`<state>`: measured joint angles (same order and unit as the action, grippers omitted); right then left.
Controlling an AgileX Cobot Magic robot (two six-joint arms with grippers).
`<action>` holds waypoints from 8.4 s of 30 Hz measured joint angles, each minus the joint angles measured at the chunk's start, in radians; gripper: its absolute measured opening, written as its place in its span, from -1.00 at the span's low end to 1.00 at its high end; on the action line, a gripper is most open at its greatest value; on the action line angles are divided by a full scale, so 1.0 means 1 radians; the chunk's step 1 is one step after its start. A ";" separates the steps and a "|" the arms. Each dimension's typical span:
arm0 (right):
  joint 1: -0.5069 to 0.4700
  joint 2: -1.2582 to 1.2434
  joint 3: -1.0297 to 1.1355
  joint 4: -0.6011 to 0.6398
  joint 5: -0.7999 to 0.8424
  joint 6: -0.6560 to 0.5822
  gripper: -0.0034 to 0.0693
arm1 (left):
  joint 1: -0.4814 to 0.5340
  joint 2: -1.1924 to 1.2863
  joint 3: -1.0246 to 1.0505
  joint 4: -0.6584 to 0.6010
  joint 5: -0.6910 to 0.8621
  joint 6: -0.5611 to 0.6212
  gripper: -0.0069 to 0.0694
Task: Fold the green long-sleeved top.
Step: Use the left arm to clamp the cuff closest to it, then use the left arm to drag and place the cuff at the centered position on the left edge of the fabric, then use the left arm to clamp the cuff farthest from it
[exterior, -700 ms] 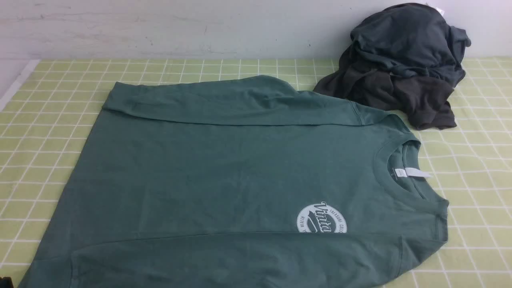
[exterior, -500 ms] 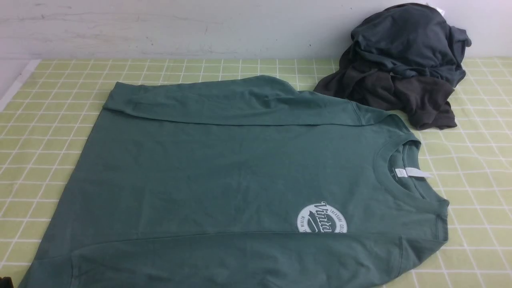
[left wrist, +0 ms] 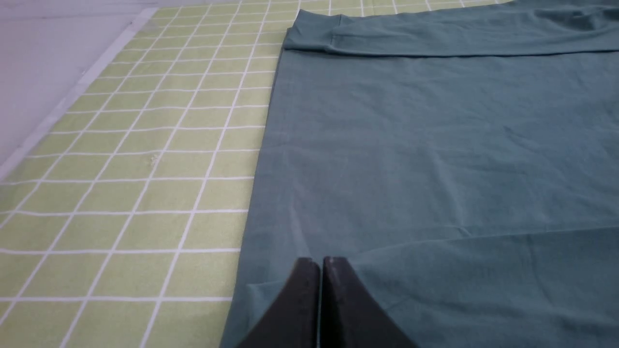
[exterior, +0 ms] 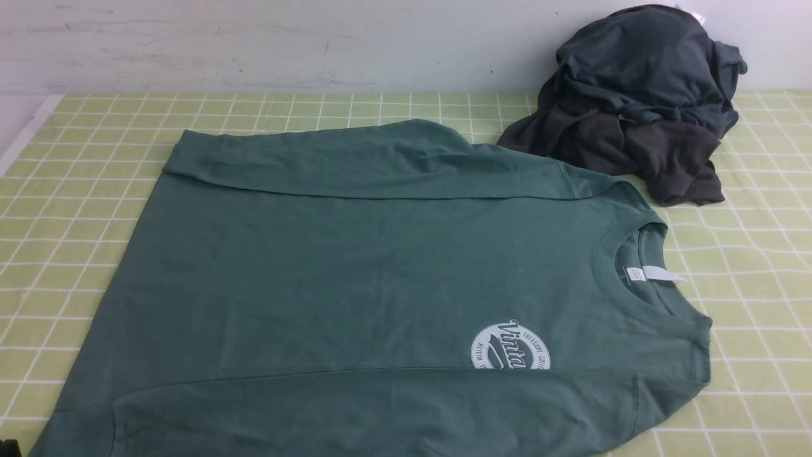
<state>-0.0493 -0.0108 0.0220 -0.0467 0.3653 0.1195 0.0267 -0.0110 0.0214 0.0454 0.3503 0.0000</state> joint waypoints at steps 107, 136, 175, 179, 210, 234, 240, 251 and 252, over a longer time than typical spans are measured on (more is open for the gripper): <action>0.498 1.431 -0.826 0.489 0.444 -0.539 -0.94 | 0.103 1.480 -0.743 -0.023 0.305 -0.179 -0.40; 0.498 1.431 -0.826 0.572 0.477 -0.585 -0.94 | 0.103 1.549 -0.776 -0.001 0.340 -0.222 -0.82; 0.498 1.432 -0.826 0.600 0.452 -0.688 -0.94 | 0.103 2.035 -1.709 -0.070 0.378 -0.091 -0.08; 0.498 1.435 -0.826 0.600 0.422 -0.689 -0.94 | 0.103 2.089 -1.750 -0.079 0.314 -0.091 -0.08; 0.498 1.564 -0.826 0.607 0.390 -0.689 -0.94 | 0.060 2.493 -2.133 -0.011 0.162 -0.323 0.17; 0.498 1.564 -0.826 0.634 0.407 -0.693 -0.94 | 0.018 2.393 -2.139 0.059 0.309 -0.228 -0.83; 0.498 1.564 -0.826 0.653 0.408 -0.737 -0.94 | 0.018 2.395 -2.146 0.107 0.305 -0.227 -0.75; 0.498 1.564 -0.827 0.670 0.409 -0.744 -0.94 | 0.018 2.520 -2.145 0.145 0.143 -0.230 0.20; 0.498 1.564 -0.827 0.671 0.409 -0.744 -0.94 | 0.018 2.523 -2.145 0.161 0.142 -0.230 0.19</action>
<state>0.4488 1.5529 -0.8048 0.6245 0.7740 -0.6247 0.0451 2.5117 -2.1235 0.2061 0.4919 -0.2299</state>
